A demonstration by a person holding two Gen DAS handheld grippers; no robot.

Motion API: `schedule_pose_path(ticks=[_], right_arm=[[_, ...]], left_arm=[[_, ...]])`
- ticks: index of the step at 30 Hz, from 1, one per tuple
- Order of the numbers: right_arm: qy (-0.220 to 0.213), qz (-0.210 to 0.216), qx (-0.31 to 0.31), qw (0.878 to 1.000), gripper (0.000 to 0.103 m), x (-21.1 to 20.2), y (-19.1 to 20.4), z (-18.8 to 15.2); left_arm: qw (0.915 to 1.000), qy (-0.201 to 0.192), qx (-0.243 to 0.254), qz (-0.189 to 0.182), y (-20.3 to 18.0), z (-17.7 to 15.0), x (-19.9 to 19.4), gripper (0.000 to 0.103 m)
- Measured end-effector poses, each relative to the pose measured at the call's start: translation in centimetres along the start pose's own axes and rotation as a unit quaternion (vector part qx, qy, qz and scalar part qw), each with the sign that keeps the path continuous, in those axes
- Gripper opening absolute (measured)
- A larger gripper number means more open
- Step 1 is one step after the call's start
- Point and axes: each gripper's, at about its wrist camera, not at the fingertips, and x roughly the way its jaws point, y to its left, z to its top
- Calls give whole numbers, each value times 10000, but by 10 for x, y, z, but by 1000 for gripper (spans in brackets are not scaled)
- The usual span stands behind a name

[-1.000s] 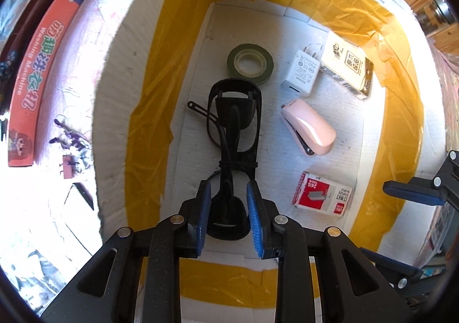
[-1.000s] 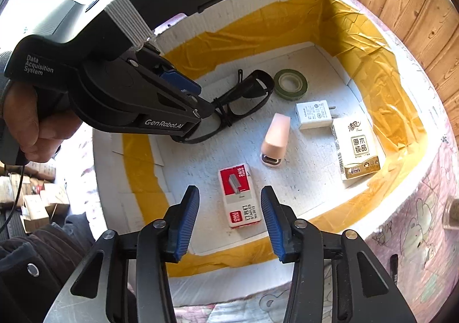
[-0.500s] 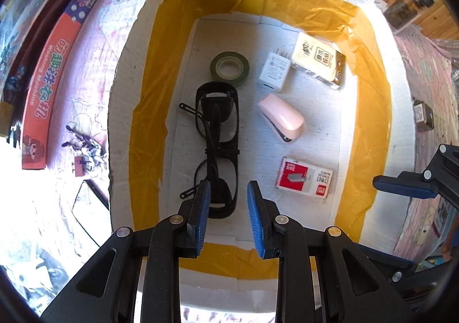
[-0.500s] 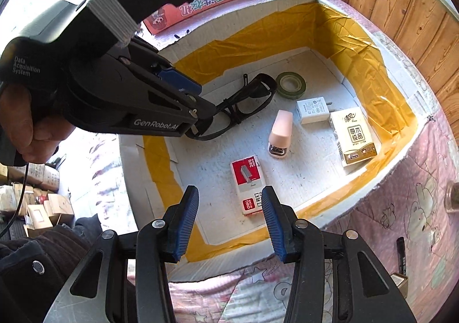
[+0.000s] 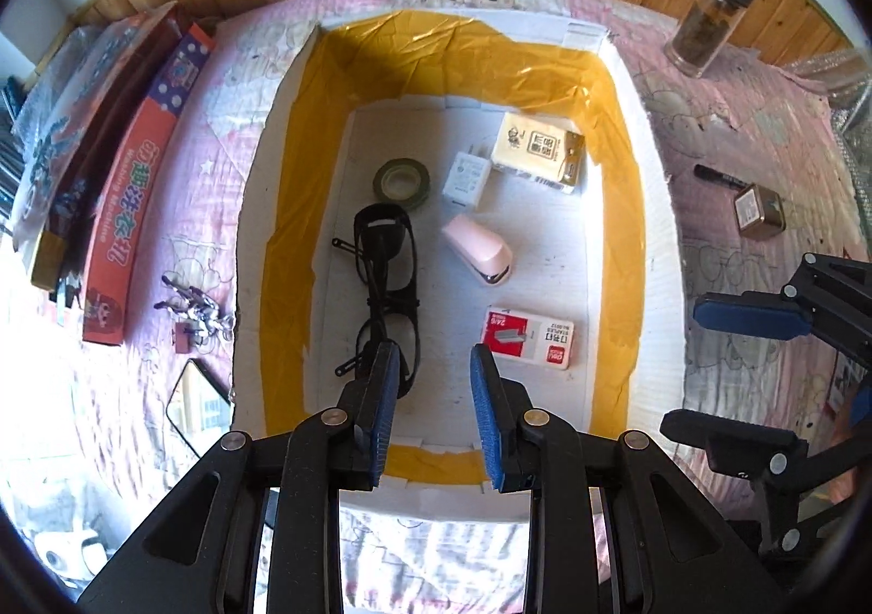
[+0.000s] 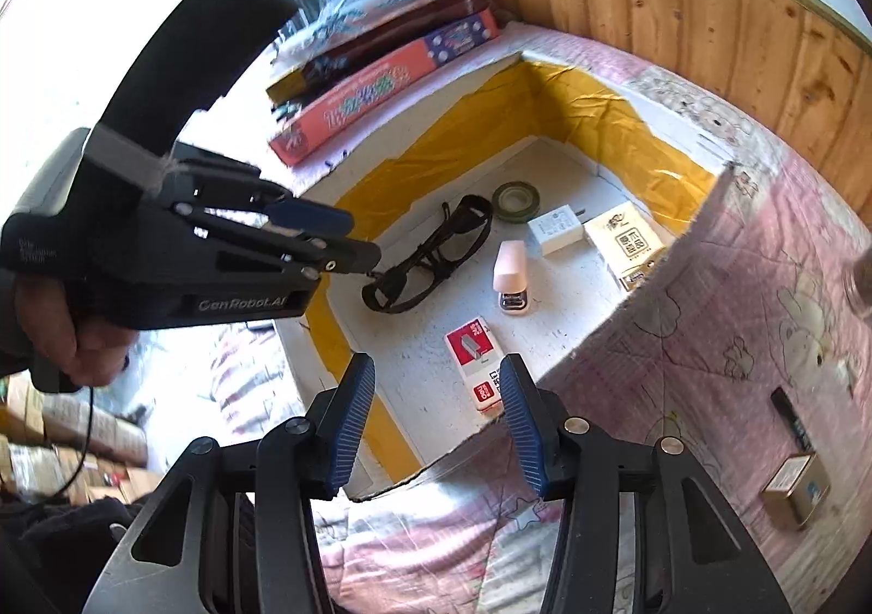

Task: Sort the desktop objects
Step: 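Move both tools back toward the gold tin and black marker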

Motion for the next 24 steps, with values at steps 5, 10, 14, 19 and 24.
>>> schedule_pose_path(ticks=[5, 10, 14, 19, 24], right_arm=[[-499, 62, 379, 9980, 52, -22, -10, -16], [-854, -31, 615, 9944, 54, -40, -20, -31], [-1090, -141, 927, 9896, 54, -55, -35, -47], [-1269, -467, 1613, 9776, 54, -71, -69, -75], [-1329, -1428, 2617, 9452, 69, -84, -122, -105]], left_arm=[[9985, -531, 106, -89, -19, -7, -24, 32], [9961, -731, 273, -413, -44, -6, -34, 32], [9941, -717, 456, -670, -69, -2, -33, 32], [9917, -627, 575, -967, -100, 4, -26, 35], [9879, -515, 750, -1259, -133, 15, -20, 36]])
